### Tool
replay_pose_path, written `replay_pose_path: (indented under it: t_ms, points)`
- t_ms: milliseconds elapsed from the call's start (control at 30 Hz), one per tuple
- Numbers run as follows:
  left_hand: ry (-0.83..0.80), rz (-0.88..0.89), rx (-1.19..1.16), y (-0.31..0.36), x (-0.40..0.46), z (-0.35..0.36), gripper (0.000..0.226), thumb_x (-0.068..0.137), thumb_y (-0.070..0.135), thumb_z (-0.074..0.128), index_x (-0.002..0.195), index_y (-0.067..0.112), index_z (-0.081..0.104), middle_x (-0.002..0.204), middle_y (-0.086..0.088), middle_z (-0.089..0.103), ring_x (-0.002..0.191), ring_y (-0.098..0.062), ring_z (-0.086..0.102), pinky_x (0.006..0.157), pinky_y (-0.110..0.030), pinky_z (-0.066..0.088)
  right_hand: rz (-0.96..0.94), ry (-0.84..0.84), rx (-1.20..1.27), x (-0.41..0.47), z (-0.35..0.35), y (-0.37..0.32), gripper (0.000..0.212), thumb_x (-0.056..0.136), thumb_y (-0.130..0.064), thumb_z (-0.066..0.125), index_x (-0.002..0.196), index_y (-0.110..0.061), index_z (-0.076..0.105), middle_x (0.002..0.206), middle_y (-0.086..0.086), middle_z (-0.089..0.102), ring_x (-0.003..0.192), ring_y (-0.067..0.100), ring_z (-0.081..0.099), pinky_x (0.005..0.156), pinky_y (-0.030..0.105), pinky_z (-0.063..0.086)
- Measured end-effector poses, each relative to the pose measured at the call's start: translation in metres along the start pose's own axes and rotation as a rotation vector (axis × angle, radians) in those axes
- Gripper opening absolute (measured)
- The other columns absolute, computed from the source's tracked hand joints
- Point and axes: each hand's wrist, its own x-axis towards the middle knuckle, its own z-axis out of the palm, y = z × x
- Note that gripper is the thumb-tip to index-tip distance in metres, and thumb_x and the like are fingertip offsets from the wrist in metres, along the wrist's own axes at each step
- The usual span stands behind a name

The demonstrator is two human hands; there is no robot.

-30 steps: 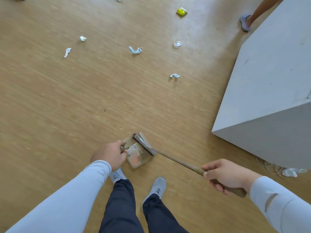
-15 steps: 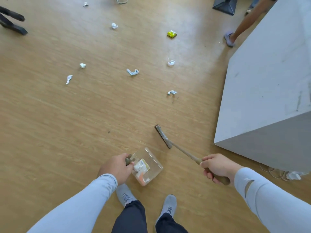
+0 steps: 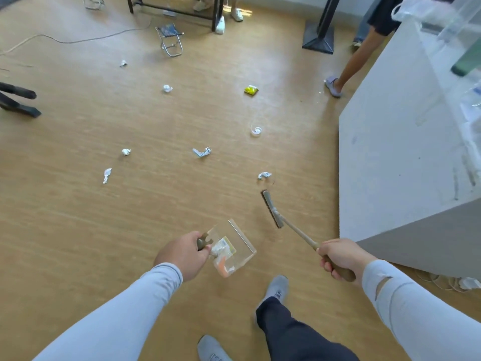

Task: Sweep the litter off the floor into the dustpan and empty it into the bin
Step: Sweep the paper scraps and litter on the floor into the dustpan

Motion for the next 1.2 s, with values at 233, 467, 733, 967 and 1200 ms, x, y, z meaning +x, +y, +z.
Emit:
replay_pose_path:
  t_ms: [233, 467, 733, 967, 1200]
  points:
    - [0.074, -0.056, 0.018, 0.056, 0.082, -0.040, 0.021, 0.092, 0.049, 0.059, 0.104, 0.032, 0.066, 0.086, 0.011, 0.069, 0.082, -0.021, 0.067, 0.078, -0.034, 0.057, 0.013, 0.011, 0.064, 0.073, -0.047, -0.068, 0.022, 0.097, -0.006, 0.051, 0.109, 0.004, 0.067, 0.069, 0.014, 0.059, 0.050, 0.018, 0.048, 0.043, 0.021, 0.038]
    - [0.098, -0.073, 0.072, 0.127, 0.164, -0.061, 0.019, 0.093, 0.048, 0.060, 0.103, 0.033, 0.066, 0.083, 0.012, 0.068, 0.080, -0.021, 0.067, 0.075, -0.034, 0.056, 0.030, -0.003, 0.061, 0.137, -0.107, -0.137, 0.023, 0.096, -0.006, 0.050, 0.110, 0.005, 0.064, 0.073, 0.015, 0.058, 0.051, 0.018, 0.047, 0.042, 0.023, 0.036]
    - [0.072, -0.040, 0.120, 0.170, 0.253, -0.092, 0.014, 0.095, 0.047, 0.058, 0.102, 0.036, 0.063, 0.080, 0.013, 0.064, 0.078, -0.020, 0.064, 0.073, -0.034, 0.055, 0.061, 0.023, 0.058, 0.179, -0.134, -0.196, 0.024, 0.095, -0.007, 0.049, 0.109, 0.003, 0.066, 0.069, 0.014, 0.059, 0.053, 0.020, 0.046, 0.043, 0.024, 0.038]
    - [-0.016, 0.083, 0.217, 0.187, 0.343, -0.125, 0.022, 0.097, 0.048, 0.055, 0.109, 0.032, 0.064, 0.089, 0.012, 0.066, 0.080, -0.018, 0.064, 0.072, -0.033, 0.054, 0.070, 0.051, 0.070, 0.187, -0.123, -0.257, 0.025, 0.095, -0.005, 0.050, 0.112, -0.003, 0.067, 0.073, 0.017, 0.059, 0.056, 0.021, 0.046, 0.047, 0.026, 0.038]
    - [-0.141, 0.129, 0.199, 0.189, 0.432, -0.139, 0.032, 0.097, 0.047, 0.054, 0.125, 0.034, 0.062, 0.098, 0.012, 0.063, 0.084, -0.017, 0.056, 0.070, -0.030, 0.044, 0.053, 0.077, 0.081, 0.205, -0.089, -0.319, 0.042, 0.096, -0.008, 0.052, 0.137, -0.016, 0.054, 0.070, 0.014, 0.059, 0.057, 0.019, 0.047, 0.043, 0.025, 0.041]
